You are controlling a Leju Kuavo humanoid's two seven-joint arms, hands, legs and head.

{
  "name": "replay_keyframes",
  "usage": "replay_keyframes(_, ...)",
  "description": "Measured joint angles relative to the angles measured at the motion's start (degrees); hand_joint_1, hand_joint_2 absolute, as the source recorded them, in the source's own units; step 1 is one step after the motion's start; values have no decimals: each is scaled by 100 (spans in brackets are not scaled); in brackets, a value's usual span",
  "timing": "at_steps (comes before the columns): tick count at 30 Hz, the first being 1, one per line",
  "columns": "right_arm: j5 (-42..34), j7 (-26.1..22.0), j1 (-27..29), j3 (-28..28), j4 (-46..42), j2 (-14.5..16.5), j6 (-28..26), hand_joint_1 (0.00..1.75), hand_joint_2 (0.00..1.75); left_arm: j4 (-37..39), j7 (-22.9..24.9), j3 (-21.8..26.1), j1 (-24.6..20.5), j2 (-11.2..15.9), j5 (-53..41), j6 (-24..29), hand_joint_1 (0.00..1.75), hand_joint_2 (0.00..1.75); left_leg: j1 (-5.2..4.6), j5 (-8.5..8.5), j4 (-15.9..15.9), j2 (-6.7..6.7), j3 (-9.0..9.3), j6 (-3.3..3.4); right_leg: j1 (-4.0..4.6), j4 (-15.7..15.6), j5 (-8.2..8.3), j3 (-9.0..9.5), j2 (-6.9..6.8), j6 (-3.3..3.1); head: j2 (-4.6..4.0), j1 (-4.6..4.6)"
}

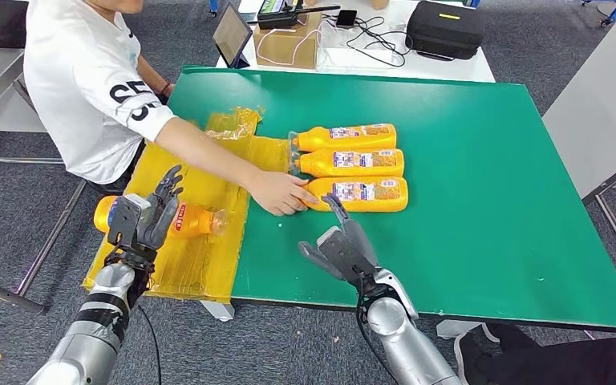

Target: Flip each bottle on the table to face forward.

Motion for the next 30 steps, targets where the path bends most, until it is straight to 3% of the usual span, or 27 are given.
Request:
replay_keyframes(7, 266, 95, 53, -88, -72, 11, -194, 0, 175, -462, 138, -61, 127, -511, 388, 528, 0, 175, -2, -1, 1, -7, -4, 1, -3, -1, 0, -1, -2, 0, 0, -1)
replay_keyframes(14, 736, 369, 228, -180, -334, -10, -319, 0, 175, -974, 510, -649, 419, -1045, 1002, 686, 0, 175, -6, -3, 1, -12, -8, 3, -5, -5, -1, -1, -4, 2, 0, -1)
replay_keyframes(24, 949, 506, 324, -202, -429, -72, -317, 0, 175, -1143, 631, -1152, 509, -1181, 1031, 767, 0, 175, -2, -2, 0, -9, -6, 2, -2, -3, -1, -1, -3, 2, 0, -2)
replay_keyframes(30, 1848, 982, 411, -174, -462, -188, -284, 0, 175, -1158, 764, -1364, 529, -1181, 1093, 867, 0, 175, -4, -2, 0, -12, -9, 3, -4, -4, -1, -1, -4, 2, 1, -2)
